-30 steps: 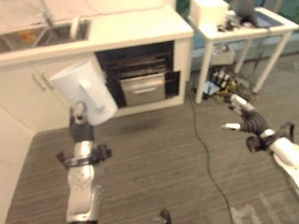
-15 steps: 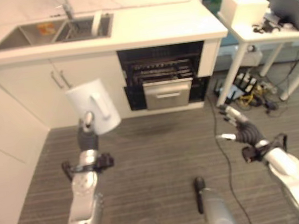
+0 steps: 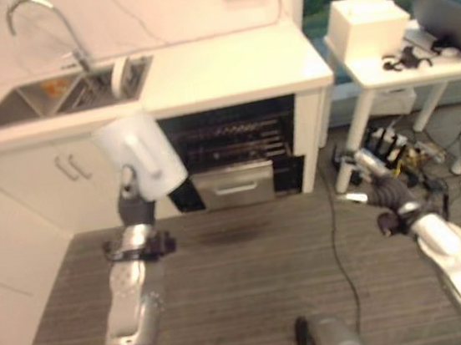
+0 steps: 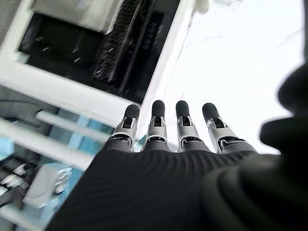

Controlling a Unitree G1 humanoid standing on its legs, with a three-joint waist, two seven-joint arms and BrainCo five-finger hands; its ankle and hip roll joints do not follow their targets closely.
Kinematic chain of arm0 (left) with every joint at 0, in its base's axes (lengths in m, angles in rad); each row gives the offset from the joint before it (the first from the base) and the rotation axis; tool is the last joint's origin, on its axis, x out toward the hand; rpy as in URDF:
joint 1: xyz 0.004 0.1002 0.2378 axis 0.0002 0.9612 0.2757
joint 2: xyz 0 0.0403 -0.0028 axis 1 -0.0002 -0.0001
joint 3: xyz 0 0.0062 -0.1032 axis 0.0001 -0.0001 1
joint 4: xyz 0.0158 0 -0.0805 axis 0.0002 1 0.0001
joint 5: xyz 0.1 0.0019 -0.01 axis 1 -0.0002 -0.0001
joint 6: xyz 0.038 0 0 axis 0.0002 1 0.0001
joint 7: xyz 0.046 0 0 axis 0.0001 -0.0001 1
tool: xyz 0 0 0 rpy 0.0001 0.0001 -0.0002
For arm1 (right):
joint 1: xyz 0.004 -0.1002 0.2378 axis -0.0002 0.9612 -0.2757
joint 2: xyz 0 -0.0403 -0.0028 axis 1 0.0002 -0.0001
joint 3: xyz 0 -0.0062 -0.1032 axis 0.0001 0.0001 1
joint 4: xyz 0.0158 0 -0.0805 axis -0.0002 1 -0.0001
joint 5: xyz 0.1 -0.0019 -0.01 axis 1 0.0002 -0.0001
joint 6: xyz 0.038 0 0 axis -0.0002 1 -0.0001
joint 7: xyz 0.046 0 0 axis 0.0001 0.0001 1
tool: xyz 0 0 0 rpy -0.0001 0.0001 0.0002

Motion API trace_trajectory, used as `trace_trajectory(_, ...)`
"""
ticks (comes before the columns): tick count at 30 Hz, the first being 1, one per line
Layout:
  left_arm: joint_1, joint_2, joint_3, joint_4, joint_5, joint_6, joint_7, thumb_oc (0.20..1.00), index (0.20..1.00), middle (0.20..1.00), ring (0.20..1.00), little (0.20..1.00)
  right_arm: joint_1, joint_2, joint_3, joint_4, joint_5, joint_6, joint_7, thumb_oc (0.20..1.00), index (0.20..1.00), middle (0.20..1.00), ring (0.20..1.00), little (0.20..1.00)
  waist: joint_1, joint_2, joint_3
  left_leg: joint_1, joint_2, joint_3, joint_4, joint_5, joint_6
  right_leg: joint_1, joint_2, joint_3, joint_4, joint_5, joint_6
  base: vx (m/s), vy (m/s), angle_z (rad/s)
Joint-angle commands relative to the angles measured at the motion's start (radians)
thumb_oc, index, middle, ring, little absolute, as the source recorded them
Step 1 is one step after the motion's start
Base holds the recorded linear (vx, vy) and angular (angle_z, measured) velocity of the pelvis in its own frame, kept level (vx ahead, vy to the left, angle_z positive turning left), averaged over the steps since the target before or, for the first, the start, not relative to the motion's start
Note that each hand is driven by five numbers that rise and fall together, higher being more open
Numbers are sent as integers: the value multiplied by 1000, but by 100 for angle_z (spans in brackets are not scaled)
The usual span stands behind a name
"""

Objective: Place the dishes in the dishwasher.

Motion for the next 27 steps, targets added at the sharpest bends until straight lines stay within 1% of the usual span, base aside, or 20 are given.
trace_trajectory(1, 31, 26, 43, -62, -28, -87, -39, 200, 200, 200, 200, 200, -7, -12, -46, -53, 8, -75, 21, 1000, 1000, 1000, 1000, 1000, -6, -38, -5, -136, -185, 58, 87, 69, 82, 102, -46, 77, -150, 95, 38, 163, -112, -46)
trace_trajectory(2, 38, 24, 45, -66, -28, -81, -44, 200, 200, 200, 200, 200, 0, -14, -52, -55, 7, -69, 21, 1000, 1000, 1000, 1000, 1000, 2, -41, 4, -171, -198, 66, 67, 39, 100, 113, -47, 80, -150, 88, 43, 170, -48, -35)
trace_trajectory(3, 44, 24, 49, -70, -26, -79, -48, 200, 200, 200, 200, 200, -4, -15, -55, -52, 12, -65, 26, 1000, 1000, 1000, 1000, 1000, 10, -42, 11, -174, -208, 79, 14, 14, 112, 119, -50, 79, -150, 82, 52, 179, 12, -21)
trace_trajectory(4, 49, 26, 54, -72, -23, -78, -50, 200, 200, 200, 200, 200, -9, -16, -56, -46, 14, -64, 31, 1000, 1000, 1000, 1000, 1000, 15, -40, 16, -169, -211, 89, -39, 2, 118, 124, -50, 78, -150, 76, 59, 163, 98, -9)
trace_trajectory(5, 55, 32, 62, -68, -25, -81, -52, 200, 200, 200, 200, 200, -18, -13, -56, -39, 11, -65, 40, 1000, 1000, 1000, 1000, 1000, 18, -19, 27, -220, -189, 93, -39, -48, 117, 131, -33, 68, -150, 70, 66, 177, 181, 10)
trace_trajectory(6, 54, 38, 67, -62, -38, -81, -53, 200, 200, 200, 200, 200, -20, -11, -54, -37, 3, -69, 39, 1000, 1000, 1000, 1000, 1000, 22, -1, 30, -287, -164, 81, -39, -97, 113, 139, -29, 51, -150, 62, 74, 177, 230, 19)
trace_trajectory(7, 47, 39, 64, -57, -40, -79, -51, 200, 200, 200, 200, 200, -19, -11, -54, -38, -3, -76, 39, 1000, 1000, 1000, 1000, 1000, 22, 2, 28, -312, -152, 75, -39, -111, 109, 145, -32, 41, -150, 55, 75, 171, 225, 43)
trace_trajectory(8, 37, 38, 58, -48, -40, -80, -52, 200, 200, 200, 200, 200, -19, -14, -54, -42, -14, -79, 39, 1000, 1000, 1000, 1000, 1000, 20, 3, 24, -330, -139, 73, -39, -117, 102, 150, -36, 29, -150, 47, 74, 149, 227, 57)
trace_trajectory(9, 26, 34, 50, -36, -30, -89, -55, 200, 200, 200, 200, 200, -15, -19, -59, -45, -11, -84, 38, 1000, 1000, 1000, 1000, 1000, 14, 2, 21, -327, -134, 92, -39, -119, 101, 155, -42, 18, -150, 40, 73, 143, 227, 34)
trace_trajectory(10, 24, 32, 46, -40, -11, -94, -46, 200, 200, 200, 200, 200, -10, -24, -64, -53, -1, -85, 42, 1000, 1000, 1000, 1000, 1000, 17, 0, 17, -329, -140, 73, -39, -129, 105, 156, -47, 14, -150, 36, 76, 145, 242, 21)
trace_trajectory(12, 38, 38, 54, -46, -9, -106, -40, 200, 200, 200, 200, 200, 17, -32, -91, -66, 21, -87, 58, 1000, 1000, 1000, 1000, 1000, 13, 3, 3, -317, -149, 63, -39, -147, 109, 160, -64, -6, -150, 37, 85, 219, 361, -3)
trace_trajectory(14, 13, 44, 62, -30, -11, -101, -42, 200, 200, 200, 200, 200, 28, -25, -100, -67, 26, -100, 71, 1000, 1000, 1000, 1000, 1000, 10, 0, -4, -303, -161, 57, -39, -161, 121, 166, -85, -28, -150, 45, 96, 216, 349, -6)
trace_trajectory(16, -11, 44, 57, -19, 8, -105, -38, 200, 200, 200, 200, 200, 22, -13, -92, -69, 20, -100, 59, 1000, 1000, 1000, 1000, 1000, 10, -3, -4, -296, -168, 59, -39, -168, 129, 169, -100, -46, -150, 58, 106, 174, 288, 5)
trace_trajectory(17, -26, 45, 54, -17, 16, -99, -34, 200, 200, 200, 200, 200, 8, -4, -86, -65, 15, -95, 47, 1000, 1000, 1000, 1000, 1000, 13, -6, -1, -292, -172, 60, -39, -176, 138, 174, -110, -55, -150, 75, 115, 130, 230, 18)
trace_trajectory(21, -39, 48, 58, -19, 17, -89, -34, 200, 200, 200, 200, 200, -28, 5, -66, -57, 4, -80, 40, 1000, 1000, 1000, 1000, 1000, 30, -10, 7, -288, -182, 62, -39, -188, 166, 200, -116, -69, -150, 116, 129, 158, 285, 14)
trace_trajectory(22, -35, 47, 59, -22, 21, -86, -33, 200, 200, 200, 200, 200, -32, 10, -56, -56, -9, -79, 34, 1000, 1000, 1000, 1000, 1000, 38, -12, 10, -289, -188, 60, -39, -190, 179, 220, -112, -70, -150, 151, 133, 174, 282, 4)
trace_trajectory(23, -33, 47, 59, -22, 23, -85, -32, 200, 200, 200, 200, 200, -33, 11, -54, -55, -9, -78, 31, 1000, 1000, 1000, 1000, 1000, 40, -12, 11, -288, -189, 58, -39, -190, 183, 229, -108, -70, -150, 165, 134, 191, 282, 8)
trace_trajectory(24, -32, 48, 58, -20, 36, -85, -31, 200, 200, 200, 200, 200, -39, 13, -50, -48, -8, -80, 31, 1000, 1000, 1000, 1000, 1000, 42, -8, 12, -288, -192, 49, -39, -190, 192, 248, -93, -69, -150, 209, 138, 136, 184, 1)
trace_trajectory(25, -29, 50, 58, -21, 42, -85, -31, 200, 200, 200, 200, 200, -39, 14, -47, -46, -9, -81, 30, 1000, 1000, 1000, 1000, 1000, 44, -6, 15, -286, -193, 45, -39, -190, 196, 246, -86, -73, -119, 227, 140, 142, 186, 1)
trace_trajectory(27, -22, 59, 62, -25, 72, -96, -34, 200, 200, 200, 200, 200, -30, 13, -43, -53, -4, -80, 36, 1000, 1000, 1000, 1000, 1000, 47, -8, 20, -283, -200, 42, -39, -190, 204, 215, -78, -59, -14, 238, 144, 110, 119, 0)
